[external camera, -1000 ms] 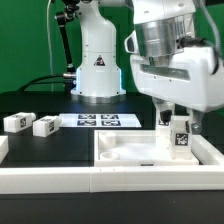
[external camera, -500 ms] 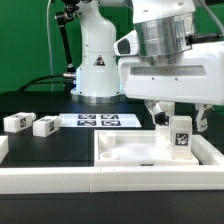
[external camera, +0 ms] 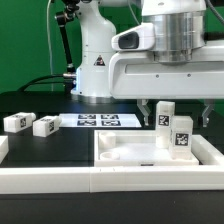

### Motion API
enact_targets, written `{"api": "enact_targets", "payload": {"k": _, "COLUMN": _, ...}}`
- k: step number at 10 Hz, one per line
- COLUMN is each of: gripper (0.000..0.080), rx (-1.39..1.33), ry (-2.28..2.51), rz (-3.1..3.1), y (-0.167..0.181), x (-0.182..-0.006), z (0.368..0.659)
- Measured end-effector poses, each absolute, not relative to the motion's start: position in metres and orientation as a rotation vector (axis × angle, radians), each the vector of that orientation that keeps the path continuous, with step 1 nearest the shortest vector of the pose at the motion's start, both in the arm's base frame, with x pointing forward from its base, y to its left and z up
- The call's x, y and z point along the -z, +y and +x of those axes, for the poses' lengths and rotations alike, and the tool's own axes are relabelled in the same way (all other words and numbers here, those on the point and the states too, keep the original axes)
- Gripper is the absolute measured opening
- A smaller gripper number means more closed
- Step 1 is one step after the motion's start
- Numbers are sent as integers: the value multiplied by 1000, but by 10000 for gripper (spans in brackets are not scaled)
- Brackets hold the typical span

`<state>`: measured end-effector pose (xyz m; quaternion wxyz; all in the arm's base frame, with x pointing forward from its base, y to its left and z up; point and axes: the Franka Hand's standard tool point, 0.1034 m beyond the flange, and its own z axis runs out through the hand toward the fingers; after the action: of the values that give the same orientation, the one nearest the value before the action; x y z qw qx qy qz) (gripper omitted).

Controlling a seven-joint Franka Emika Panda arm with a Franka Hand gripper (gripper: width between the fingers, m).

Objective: Assemble square table

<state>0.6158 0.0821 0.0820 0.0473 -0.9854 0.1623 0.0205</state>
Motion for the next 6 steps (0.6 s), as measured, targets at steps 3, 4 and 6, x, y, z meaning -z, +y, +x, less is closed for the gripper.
{"api": "enact_targets", "payload": {"k": 3, "gripper": 649, "rx": -47, "ry": 173, "rz": -3041, "y": 84, "x": -81, "z": 615}}
{"api": "enact_targets", "payload": {"k": 4, "gripper": 649, "rx": -50, "ry": 218, "rz": -3038, "y": 85, "x": -80, "z": 615}}
{"api": "enact_targets", "payload": {"k": 6, "gripper": 522, "rx": -50, "ry": 217, "rz": -3038, "y": 85, "x": -80, "z": 615}}
